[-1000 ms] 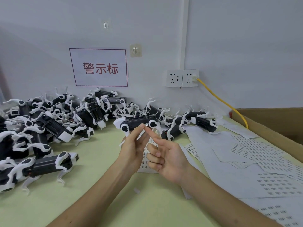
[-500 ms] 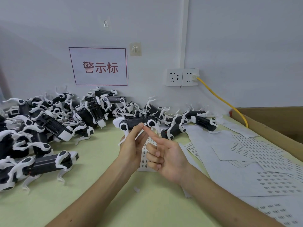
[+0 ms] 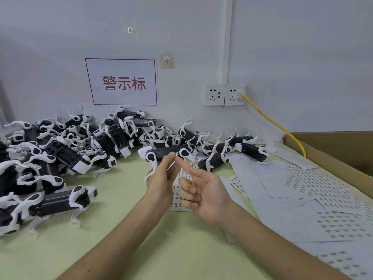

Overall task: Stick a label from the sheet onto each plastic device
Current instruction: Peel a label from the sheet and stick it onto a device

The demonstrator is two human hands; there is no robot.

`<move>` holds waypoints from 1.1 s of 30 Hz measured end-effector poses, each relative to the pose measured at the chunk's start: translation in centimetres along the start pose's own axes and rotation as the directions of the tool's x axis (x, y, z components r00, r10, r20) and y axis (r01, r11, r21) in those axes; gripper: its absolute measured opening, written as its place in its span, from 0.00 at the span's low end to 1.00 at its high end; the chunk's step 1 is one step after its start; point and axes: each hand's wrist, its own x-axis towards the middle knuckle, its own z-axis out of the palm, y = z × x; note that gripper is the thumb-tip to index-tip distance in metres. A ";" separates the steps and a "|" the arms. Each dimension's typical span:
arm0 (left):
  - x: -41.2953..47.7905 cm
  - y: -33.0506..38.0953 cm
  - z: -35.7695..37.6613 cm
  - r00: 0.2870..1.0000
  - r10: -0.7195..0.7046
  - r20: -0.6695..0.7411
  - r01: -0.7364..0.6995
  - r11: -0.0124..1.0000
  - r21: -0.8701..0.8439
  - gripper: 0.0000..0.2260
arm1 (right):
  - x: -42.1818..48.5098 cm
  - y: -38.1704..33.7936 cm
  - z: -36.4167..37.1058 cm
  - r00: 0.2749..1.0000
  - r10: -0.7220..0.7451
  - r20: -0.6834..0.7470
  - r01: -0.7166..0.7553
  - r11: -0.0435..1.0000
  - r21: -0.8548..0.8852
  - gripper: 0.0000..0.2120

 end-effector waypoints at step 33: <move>0.7 -0.2 0.1 0.957 0.054 0.283 -0.091 0.989 0.119 0.17 | 0.8 -1.8 -1.5 0.825 -0.529 -0.198 0.166 0.562 -0.811 0.17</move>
